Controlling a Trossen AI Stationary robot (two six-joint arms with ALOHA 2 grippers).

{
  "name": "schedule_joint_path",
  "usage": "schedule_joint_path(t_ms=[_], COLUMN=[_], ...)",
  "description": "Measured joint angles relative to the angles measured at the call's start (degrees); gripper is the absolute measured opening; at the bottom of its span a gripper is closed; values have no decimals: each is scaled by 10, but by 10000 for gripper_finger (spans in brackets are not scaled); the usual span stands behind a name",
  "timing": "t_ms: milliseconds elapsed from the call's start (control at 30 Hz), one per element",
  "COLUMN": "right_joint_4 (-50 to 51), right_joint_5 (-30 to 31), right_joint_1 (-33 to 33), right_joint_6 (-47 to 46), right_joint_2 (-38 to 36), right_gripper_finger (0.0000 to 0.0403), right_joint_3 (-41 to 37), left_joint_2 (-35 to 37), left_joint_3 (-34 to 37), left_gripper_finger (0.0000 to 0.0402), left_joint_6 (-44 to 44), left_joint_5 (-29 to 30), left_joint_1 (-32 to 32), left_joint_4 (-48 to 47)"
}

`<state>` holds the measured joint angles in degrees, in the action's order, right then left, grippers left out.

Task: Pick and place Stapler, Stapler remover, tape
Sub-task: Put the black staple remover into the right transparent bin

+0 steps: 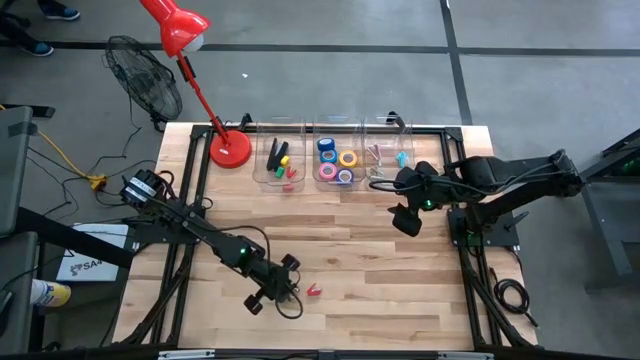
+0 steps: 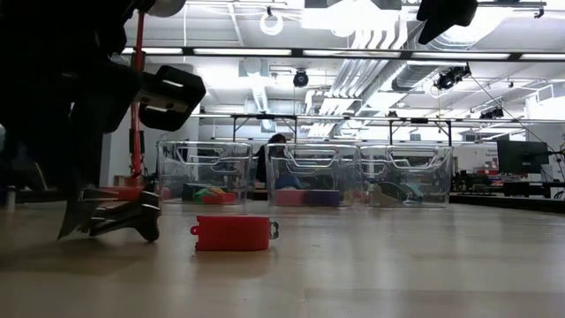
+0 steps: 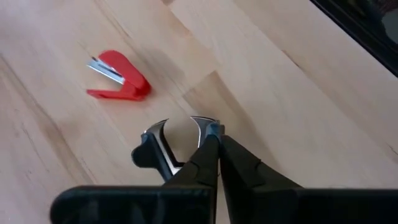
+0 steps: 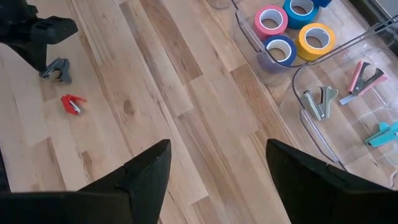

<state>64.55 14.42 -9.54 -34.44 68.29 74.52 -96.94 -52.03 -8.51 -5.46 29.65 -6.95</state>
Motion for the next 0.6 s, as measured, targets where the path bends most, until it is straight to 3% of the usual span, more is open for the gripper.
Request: schedule_joint_path(t_ms=[133, 600], right_joint_4=[0, -23], right_joint_5=[0, 3], right_joint_1=[0, 0], right_joint_6=[0, 5], right_joint_2=[0, 0], right_gripper_finger=[255, 255], right_joint_3=[0, 0], left_joint_2=[1, 53], left_joint_3=[-16, -119], left_gripper_finger=[2, 0], left_joint_6=[0, -32], left_joint_5=[22, 192], left_joint_1=[0, -40], left_joint_4=[-10, -35])
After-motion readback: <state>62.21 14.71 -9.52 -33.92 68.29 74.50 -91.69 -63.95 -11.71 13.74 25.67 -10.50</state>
